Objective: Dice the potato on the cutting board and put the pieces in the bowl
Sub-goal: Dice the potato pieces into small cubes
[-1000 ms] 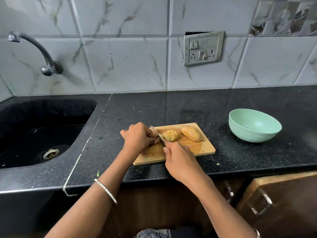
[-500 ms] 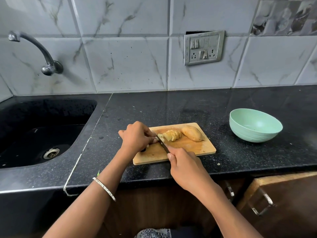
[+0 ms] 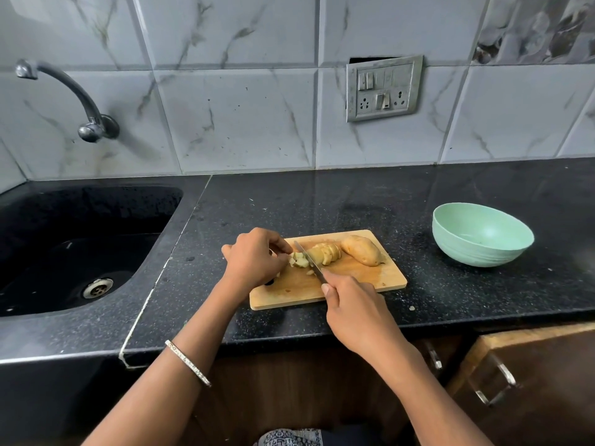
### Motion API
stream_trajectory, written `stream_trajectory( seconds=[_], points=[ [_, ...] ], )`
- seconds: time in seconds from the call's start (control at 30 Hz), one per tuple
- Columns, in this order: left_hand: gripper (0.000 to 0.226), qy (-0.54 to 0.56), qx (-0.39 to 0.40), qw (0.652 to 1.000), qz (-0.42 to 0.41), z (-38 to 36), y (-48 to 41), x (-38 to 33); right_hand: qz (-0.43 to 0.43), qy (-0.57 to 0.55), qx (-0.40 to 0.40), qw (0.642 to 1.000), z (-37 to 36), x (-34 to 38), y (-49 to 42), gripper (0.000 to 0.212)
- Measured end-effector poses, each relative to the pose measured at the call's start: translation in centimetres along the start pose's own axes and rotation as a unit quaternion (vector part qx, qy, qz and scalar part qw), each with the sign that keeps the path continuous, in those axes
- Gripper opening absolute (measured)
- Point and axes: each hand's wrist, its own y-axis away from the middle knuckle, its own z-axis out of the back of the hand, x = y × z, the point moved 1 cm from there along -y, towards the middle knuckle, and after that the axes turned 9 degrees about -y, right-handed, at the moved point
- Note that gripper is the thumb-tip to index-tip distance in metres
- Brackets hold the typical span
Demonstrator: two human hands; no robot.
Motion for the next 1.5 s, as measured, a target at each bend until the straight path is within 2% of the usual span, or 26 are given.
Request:
stream_trajectory(
  seconds=[0.1,0.2,0.33,0.5,0.6,0.8,0.87,1.0,1.17,1.3,1.4,1.5],
  points=[
    [0.019,-0.03,0.01,0.999,-0.015,-0.3,0.2,-0.3,0.004,-0.016,0.007,1.0,-0.3,0.2,0.0,0.043],
    [0.025,-0.064,-0.018,0.998,-0.024,-0.5,0.3,-0.5,0.007,-0.048,0.018,0.999,-0.3,0.1,0.1,0.042],
    [0.019,-0.054,-0.012,0.998,-0.044,-0.7,0.4,-0.7,0.001,-0.095,0.032,0.995,-0.4,-0.6,-0.3,0.039],
    [0.011,-0.075,-0.011,0.993,-0.088,-0.8,0.5,-0.6,0.004,-0.087,-0.008,0.996,0.6,-1.3,-0.8,0.043],
    [0.01,-0.052,-0.023,0.993,-0.103,-0.8,0.7,-0.5,0.002,-0.099,-0.01,0.995,0.8,-1.5,-0.8,0.042],
    [0.021,0.057,-0.031,0.993,-0.1,-0.6,0.3,0.8,-0.002,-0.106,0.002,0.994,0.6,-1.5,-0.6,0.041],
    [0.017,0.078,-0.039,0.991,-0.101,-0.3,0.2,1.2,0.001,-0.092,0.005,0.996,0.5,-1.3,-0.4,0.04],
    [0.012,0.052,-0.039,0.993,-0.103,0.0,-0.1,1.6,0.008,-0.068,0.021,0.997,0.1,-0.9,-0.1,0.036],
    [0.004,-0.007,-0.02,0.996,-0.086,-0.1,0.3,1.4,0.008,-0.117,0.041,0.992,-1.0,-0.8,0.0,0.041],
    [0.019,0.012,-0.039,0.997,-0.063,0.0,0.2,1.4,0.016,-0.099,0.008,0.995,0.0,-1.1,-0.2,0.041],
    [0.016,0.021,-0.047,0.997,-0.054,0.2,-0.1,1.5,0.006,-0.077,-0.003,0.997,0.5,-1.4,-0.4,0.04],
    [0.009,0.002,-0.039,0.998,-0.053,0.4,-0.4,1.3,0.004,-0.059,0.02,0.998,0.1,-1.2,-0.4,0.037]
  ],
)
